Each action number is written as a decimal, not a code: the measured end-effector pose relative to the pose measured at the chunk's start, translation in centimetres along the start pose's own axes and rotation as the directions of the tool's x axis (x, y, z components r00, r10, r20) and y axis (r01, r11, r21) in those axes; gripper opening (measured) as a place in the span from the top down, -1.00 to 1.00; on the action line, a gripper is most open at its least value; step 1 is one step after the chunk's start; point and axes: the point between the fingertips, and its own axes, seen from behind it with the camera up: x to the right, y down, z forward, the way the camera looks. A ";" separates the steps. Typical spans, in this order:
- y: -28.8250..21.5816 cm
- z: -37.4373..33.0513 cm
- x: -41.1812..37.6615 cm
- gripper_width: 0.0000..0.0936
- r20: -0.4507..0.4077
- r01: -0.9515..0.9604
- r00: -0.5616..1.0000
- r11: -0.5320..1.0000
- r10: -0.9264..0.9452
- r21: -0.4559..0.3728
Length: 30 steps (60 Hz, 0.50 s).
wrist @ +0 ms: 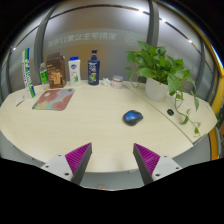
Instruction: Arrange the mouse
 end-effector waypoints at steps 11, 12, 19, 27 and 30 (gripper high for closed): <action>-2.2 9.0 5.7 -0.83 0.003 -0.071 0.997 0.997 0.071 0.007; -2.4 9.8 6.1 -0.83 0.003 -0.079 0.997 0.997 0.079 0.008; -3.7 14.5 7.2 -0.82 0.033 -0.140 0.990 0.990 0.141 -0.011; -6.3 17.4 7.4 -0.81 0.054 -0.166 0.985 0.986 0.166 0.010; -7.1 18.0 7.0 -0.80 0.068 -0.188 0.980 0.982 0.186 0.014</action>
